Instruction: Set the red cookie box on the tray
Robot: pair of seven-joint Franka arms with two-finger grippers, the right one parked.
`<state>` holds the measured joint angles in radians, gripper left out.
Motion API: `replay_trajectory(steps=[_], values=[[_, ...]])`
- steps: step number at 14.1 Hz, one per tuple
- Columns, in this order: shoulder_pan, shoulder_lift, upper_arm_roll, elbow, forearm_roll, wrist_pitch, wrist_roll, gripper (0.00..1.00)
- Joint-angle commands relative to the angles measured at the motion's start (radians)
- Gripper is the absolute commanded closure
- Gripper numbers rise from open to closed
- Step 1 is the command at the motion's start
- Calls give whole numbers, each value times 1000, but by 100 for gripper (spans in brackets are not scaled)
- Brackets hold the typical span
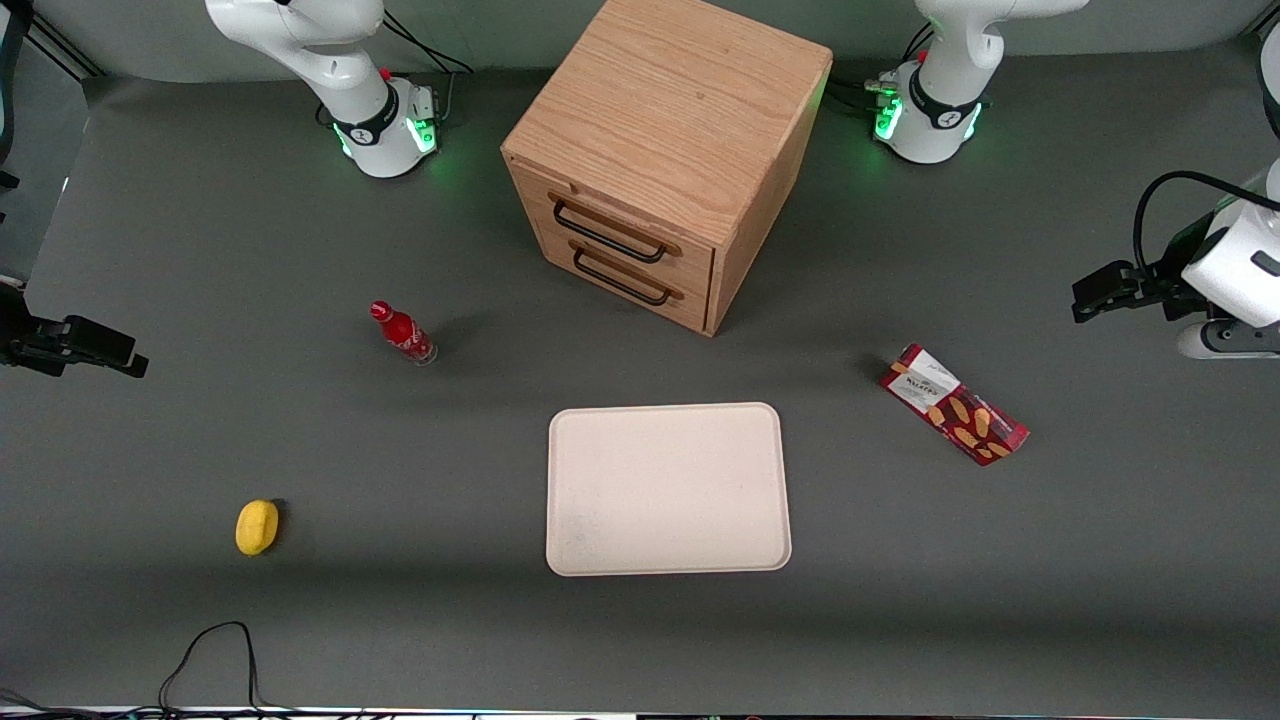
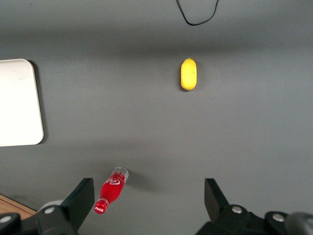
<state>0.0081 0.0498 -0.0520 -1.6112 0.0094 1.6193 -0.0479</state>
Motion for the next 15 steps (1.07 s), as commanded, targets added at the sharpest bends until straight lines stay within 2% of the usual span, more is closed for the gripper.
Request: replay_trajectory(steps=[1,6,12,15], values=[[1,-7,4,14,-14,-29,22,0],[0,-16,6,-21,-16,-36,13,0],[-85,-192,-11,-298,-17,80,-131,0],[-82,-199,-8,-312,-37,91,-144,0]])
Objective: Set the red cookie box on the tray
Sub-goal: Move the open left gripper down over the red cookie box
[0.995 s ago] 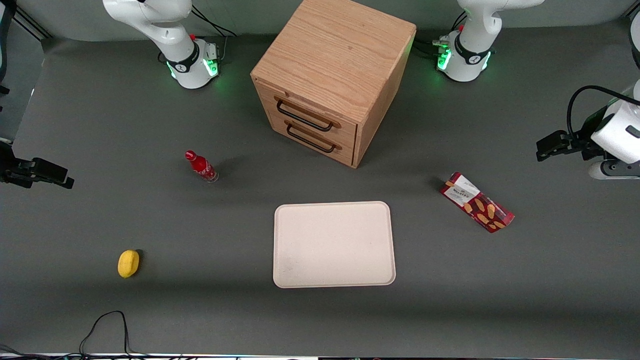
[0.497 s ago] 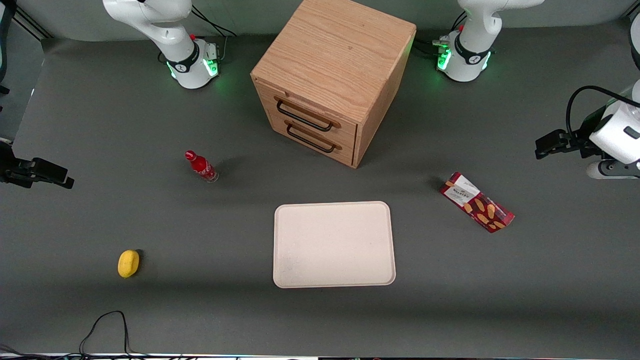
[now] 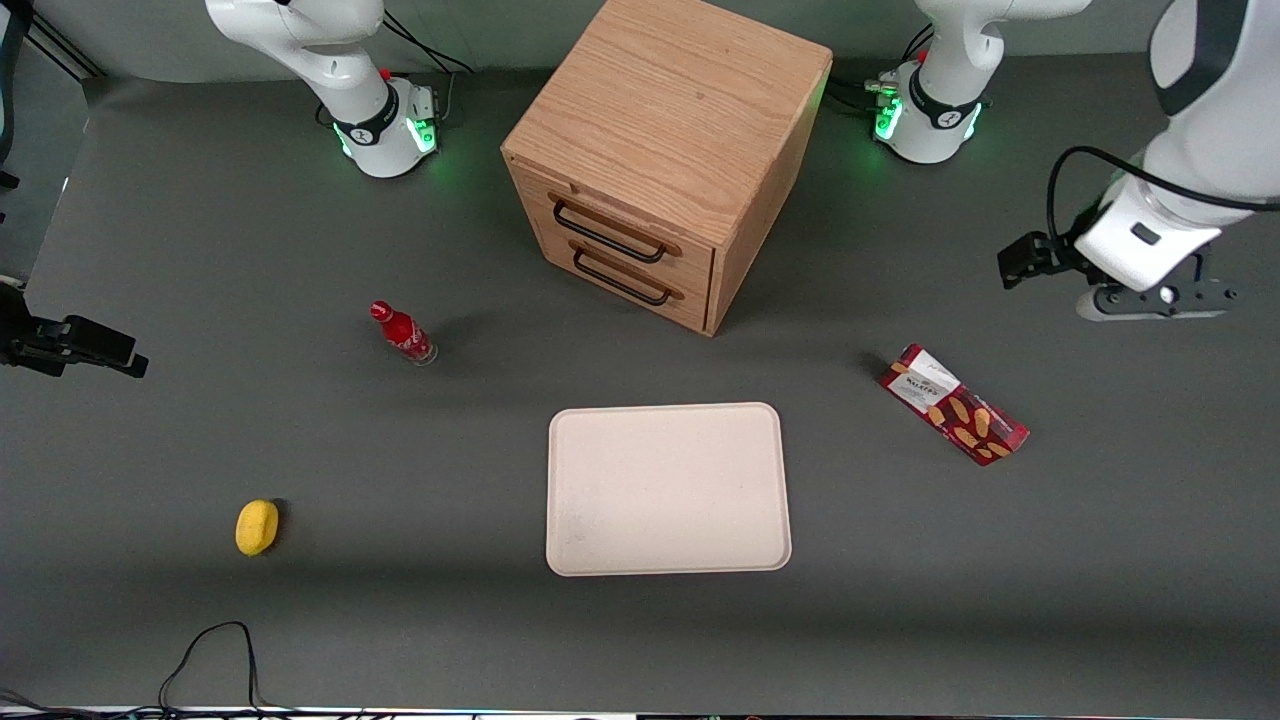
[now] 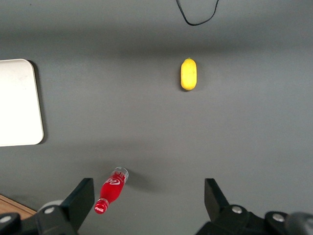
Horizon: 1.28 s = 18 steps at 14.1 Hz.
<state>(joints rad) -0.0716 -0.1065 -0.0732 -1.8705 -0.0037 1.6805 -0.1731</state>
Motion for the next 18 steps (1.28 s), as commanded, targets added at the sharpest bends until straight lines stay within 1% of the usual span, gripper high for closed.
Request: replay_trajectory(steps=[1,5,8,9,11,13,14,15,18], values=[[6,-39,15,-53,-25,33,-64,0],[45,1,26,-50,-25,47,-440,0],[70,4,26,-50,-25,74,-766,0],[72,4,26,-52,-25,94,-840,0],[69,7,24,-50,-27,103,-853,0],[59,40,23,-56,-27,132,-849,0],[56,60,23,-64,-27,152,-811,0],[56,71,23,-79,-27,166,-765,0],[58,74,23,-174,-27,289,-750,0]])
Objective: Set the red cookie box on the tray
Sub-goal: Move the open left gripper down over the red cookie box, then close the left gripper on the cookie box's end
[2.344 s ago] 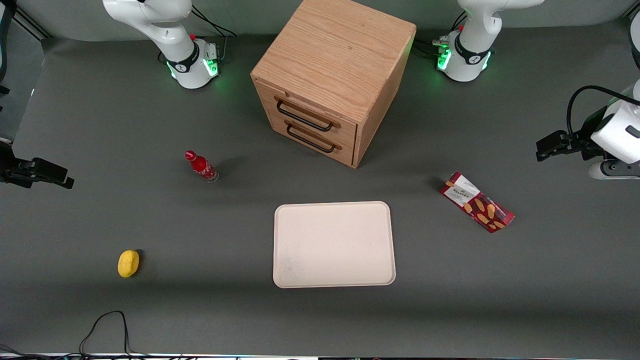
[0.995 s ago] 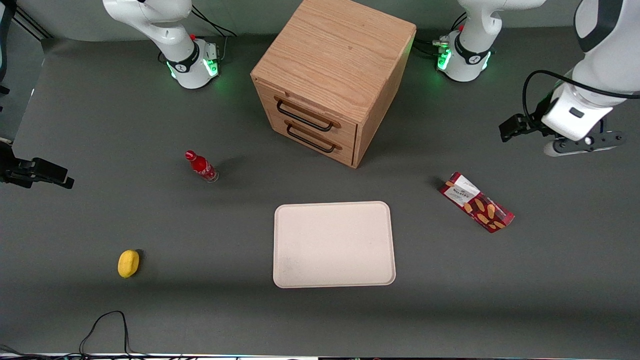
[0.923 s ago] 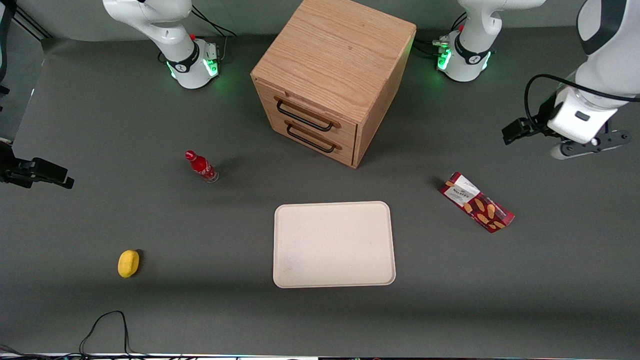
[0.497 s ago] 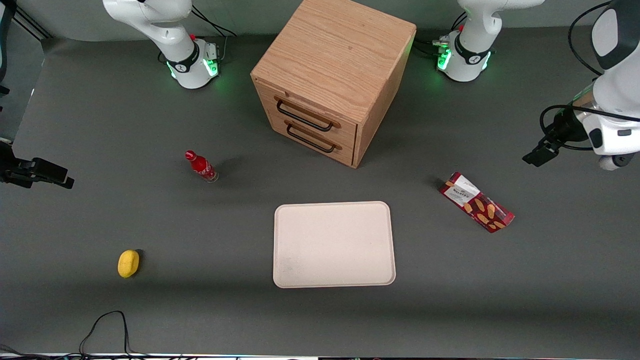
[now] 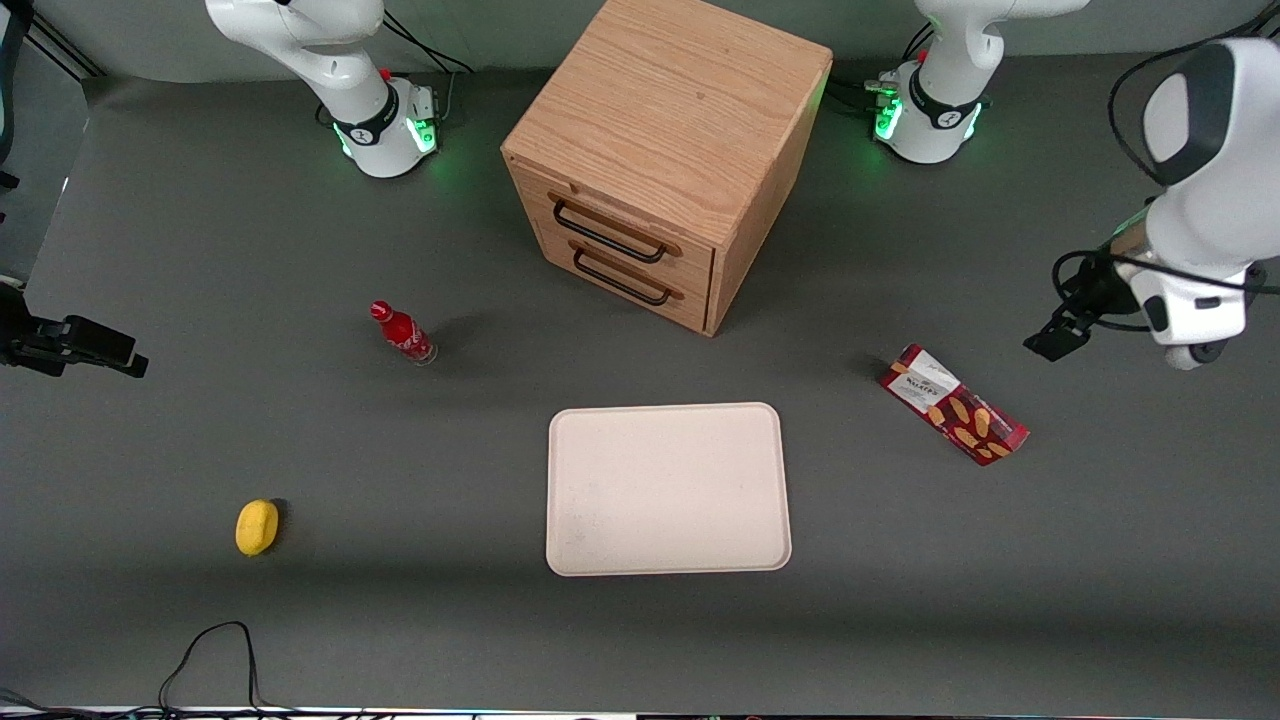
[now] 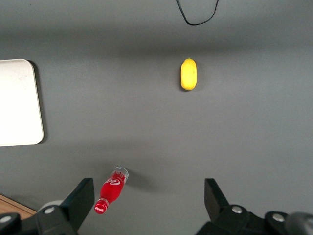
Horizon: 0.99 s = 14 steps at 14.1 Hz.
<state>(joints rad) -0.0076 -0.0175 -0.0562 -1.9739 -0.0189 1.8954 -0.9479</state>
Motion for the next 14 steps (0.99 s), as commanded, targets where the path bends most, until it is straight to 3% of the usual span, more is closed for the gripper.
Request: replay_trajectory(steps=[1,9,14], values=[[-2,-7,6,-104,-13,127,24,0],[-9,134,6,-270,-10,486,27,0],[-29,235,3,-278,-7,623,29,0]])
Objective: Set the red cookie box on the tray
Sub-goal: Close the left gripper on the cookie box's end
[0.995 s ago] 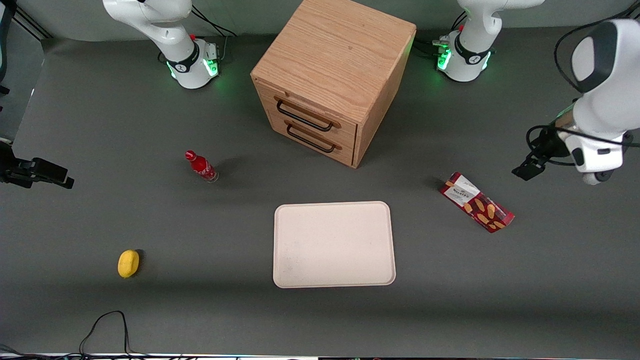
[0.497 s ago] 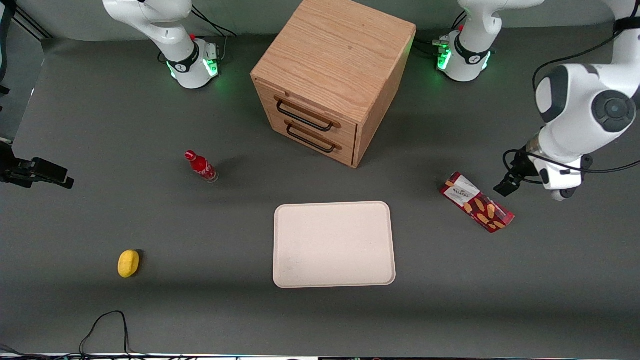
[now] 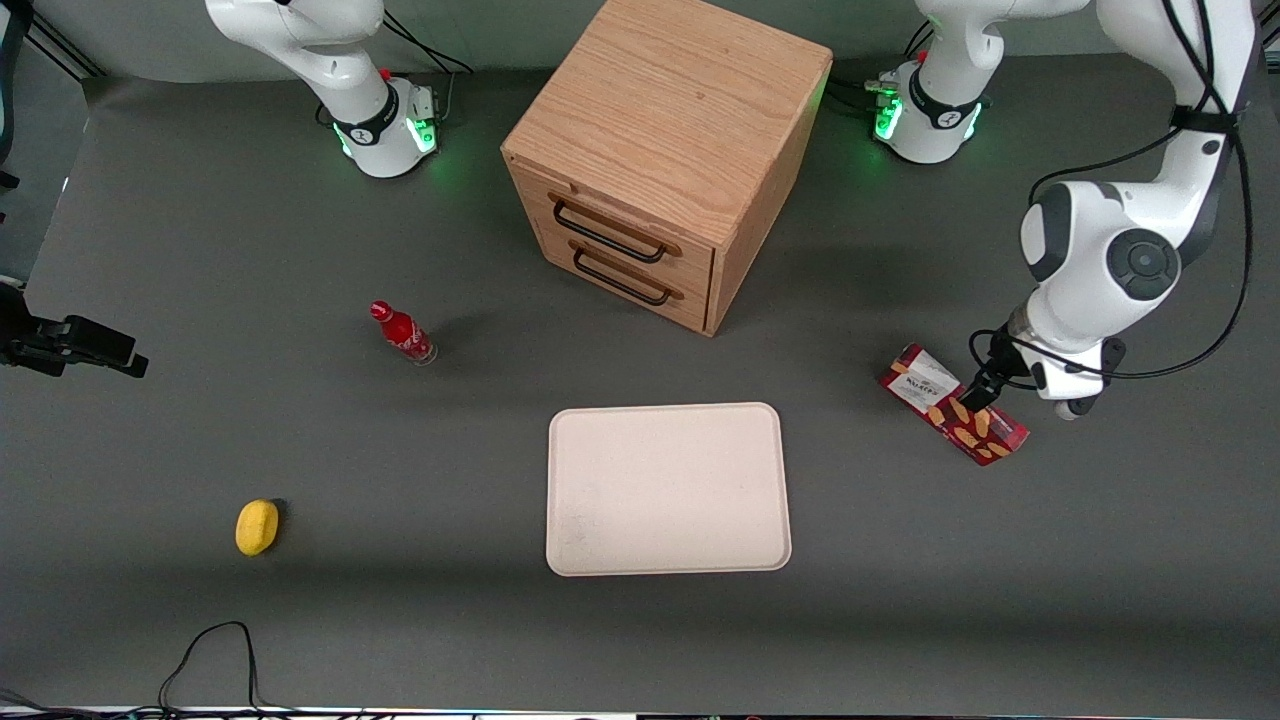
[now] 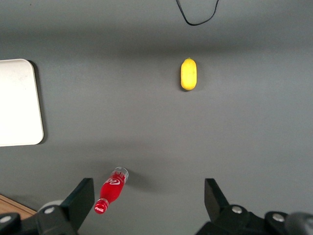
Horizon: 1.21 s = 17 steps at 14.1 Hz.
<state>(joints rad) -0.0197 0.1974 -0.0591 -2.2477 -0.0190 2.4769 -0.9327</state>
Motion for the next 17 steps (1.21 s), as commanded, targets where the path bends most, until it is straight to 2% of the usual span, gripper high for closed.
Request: replay_trajectory(steps=[1,4,5,6,7,8,9,10,11,17], values=[[-19,31,5,-4,-6,57,14,0],[-17,53,5,0,2,79,14,2],[-16,54,5,0,2,82,14,6],[-14,57,5,0,2,83,15,15],[-14,63,5,2,2,85,15,27],[-14,66,5,3,2,85,15,43],[-14,65,5,5,2,85,15,70],[-14,66,5,5,2,83,14,92],[-14,66,5,5,2,83,14,100],[-16,62,5,7,2,80,14,100]])
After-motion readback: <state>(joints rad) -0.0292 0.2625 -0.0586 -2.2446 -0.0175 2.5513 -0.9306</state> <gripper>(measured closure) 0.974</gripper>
